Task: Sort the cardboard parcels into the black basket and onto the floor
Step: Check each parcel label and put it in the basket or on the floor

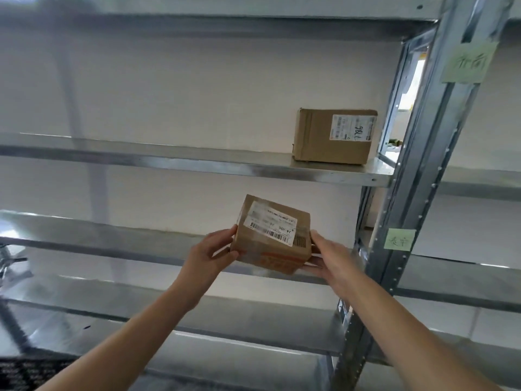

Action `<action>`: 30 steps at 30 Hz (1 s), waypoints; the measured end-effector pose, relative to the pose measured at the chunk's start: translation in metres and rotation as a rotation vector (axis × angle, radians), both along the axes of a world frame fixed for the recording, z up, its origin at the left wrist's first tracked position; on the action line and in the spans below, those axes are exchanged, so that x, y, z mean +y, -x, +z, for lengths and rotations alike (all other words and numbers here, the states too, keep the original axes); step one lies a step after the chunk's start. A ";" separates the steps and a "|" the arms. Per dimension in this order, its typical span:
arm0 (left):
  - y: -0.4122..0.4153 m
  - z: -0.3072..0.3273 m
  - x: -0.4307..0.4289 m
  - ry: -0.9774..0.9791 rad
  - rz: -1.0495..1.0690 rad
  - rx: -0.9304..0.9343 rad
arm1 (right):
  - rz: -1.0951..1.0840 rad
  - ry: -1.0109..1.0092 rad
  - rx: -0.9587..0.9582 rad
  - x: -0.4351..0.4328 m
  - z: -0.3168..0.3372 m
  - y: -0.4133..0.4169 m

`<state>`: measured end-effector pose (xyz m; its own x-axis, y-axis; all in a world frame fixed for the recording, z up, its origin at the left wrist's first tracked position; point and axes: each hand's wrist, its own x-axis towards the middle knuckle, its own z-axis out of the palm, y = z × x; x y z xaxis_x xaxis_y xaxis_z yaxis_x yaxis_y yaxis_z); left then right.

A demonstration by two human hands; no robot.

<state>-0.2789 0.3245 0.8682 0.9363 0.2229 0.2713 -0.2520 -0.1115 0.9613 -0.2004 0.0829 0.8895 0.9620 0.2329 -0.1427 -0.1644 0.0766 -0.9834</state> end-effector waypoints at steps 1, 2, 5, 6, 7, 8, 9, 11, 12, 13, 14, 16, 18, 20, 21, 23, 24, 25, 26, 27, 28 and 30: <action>0.002 0.004 -0.002 0.010 -0.009 -0.002 | 0.009 -0.021 -0.010 -0.001 0.002 -0.001; 0.004 0.006 -0.004 0.017 -0.014 -0.002 | 0.022 -0.040 -0.016 -0.003 0.004 -0.003; 0.008 0.010 -0.003 0.010 -0.032 0.005 | 0.083 -0.099 0.001 -0.002 0.005 -0.005; 0.008 0.011 -0.001 -0.009 -0.029 0.004 | 0.113 -0.113 0.005 -0.001 0.004 -0.006; 0.009 0.011 0.002 -0.025 -0.020 0.001 | 0.144 -0.130 0.008 0.002 0.002 -0.006; 0.010 0.011 0.006 -0.028 -0.007 -0.006 | 0.171 -0.149 0.009 0.005 0.000 -0.007; 0.011 0.012 0.011 -0.013 0.004 -0.014 | 0.192 -0.169 0.014 0.009 -0.001 -0.007; 0.013 0.011 0.023 0.041 0.003 -0.014 | 0.232 -0.192 0.024 0.016 -0.005 -0.011; 0.014 0.011 0.030 0.055 -0.002 -0.011 | 0.260 -0.193 0.024 0.020 -0.006 -0.015; 0.015 0.010 0.037 0.063 -0.008 -0.014 | 0.298 -0.188 0.016 0.024 -0.008 -0.018; 0.015 0.009 0.045 0.068 -0.010 -0.022 | 0.339 -0.171 -0.001 0.029 -0.009 -0.020; 0.016 0.010 0.060 0.088 -0.008 -0.036 | 0.428 -0.125 -0.046 0.042 -0.011 -0.022; 0.018 0.010 0.075 0.110 0.009 -0.024 | 0.532 -0.137 -0.060 0.061 -0.013 -0.024; 0.021 0.006 0.094 0.104 0.064 -0.006 | 0.597 -0.164 -0.067 0.086 -0.012 -0.023; 0.022 0.003 0.103 0.104 0.115 -0.008 | 0.609 -0.161 -0.073 0.101 -0.010 -0.022; 0.024 -0.003 0.125 0.122 0.285 0.000 | 0.621 -0.157 -0.073 0.135 -0.008 -0.018; 0.026 -0.003 0.135 0.131 0.391 0.011 | 0.632 -0.162 -0.072 0.153 -0.007 -0.016; 0.027 -0.003 0.147 0.143 0.481 0.011 | 0.645 -0.172 -0.071 0.172 -0.006 -0.013; 0.029 -0.003 0.160 0.155 0.541 0.007 | 0.657 -0.184 -0.063 0.192 -0.006 -0.009; 0.030 -0.005 0.174 0.170 0.568 0.003 | 0.666 -0.198 -0.049 0.211 -0.006 -0.005; 0.032 -0.007 0.187 0.178 0.578 0.006 | 0.672 -0.212 -0.027 0.229 -0.007 -0.002; 0.039 -0.013 0.213 0.179 0.579 0.022 | 0.698 -0.229 0.030 0.266 -0.009 0.002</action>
